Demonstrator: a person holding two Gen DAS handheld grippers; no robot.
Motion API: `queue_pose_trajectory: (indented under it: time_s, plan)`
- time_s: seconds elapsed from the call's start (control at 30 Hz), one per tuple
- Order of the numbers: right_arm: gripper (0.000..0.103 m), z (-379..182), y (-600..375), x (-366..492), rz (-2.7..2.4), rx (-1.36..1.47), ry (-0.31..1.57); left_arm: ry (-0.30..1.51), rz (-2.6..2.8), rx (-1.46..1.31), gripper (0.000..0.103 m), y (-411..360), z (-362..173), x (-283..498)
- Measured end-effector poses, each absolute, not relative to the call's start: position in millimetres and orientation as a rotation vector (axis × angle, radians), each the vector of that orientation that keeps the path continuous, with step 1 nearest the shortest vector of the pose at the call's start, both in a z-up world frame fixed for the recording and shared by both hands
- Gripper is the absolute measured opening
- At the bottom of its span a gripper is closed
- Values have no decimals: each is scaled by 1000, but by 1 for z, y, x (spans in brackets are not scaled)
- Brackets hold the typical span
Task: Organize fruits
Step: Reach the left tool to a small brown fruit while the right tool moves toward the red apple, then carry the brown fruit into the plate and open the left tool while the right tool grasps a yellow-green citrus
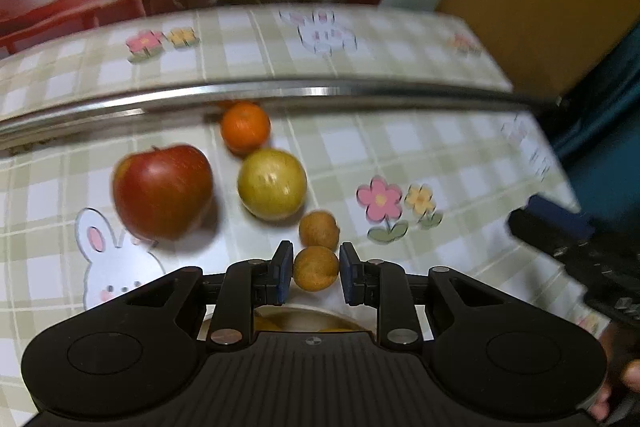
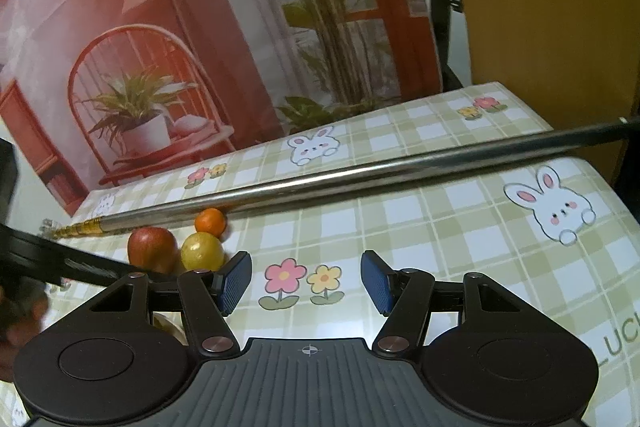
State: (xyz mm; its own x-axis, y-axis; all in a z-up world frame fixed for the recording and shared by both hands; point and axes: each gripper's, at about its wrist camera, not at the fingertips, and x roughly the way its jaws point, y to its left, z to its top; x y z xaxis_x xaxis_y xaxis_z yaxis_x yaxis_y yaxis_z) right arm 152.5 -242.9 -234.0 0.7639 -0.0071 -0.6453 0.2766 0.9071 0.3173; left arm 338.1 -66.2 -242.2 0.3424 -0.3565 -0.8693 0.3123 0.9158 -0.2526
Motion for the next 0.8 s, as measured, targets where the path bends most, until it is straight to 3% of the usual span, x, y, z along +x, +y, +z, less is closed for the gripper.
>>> queue_pose_trajectory:
  time_s: [0.33, 0.8]
  plan:
    - [57, -232, -200, 206, 7, 248, 735, 954, -341, -141, 26, 1, -202, 284]
    - [56, -271, -137, 301, 143, 48, 891, 843, -220, -277, 26, 75, -186, 234]
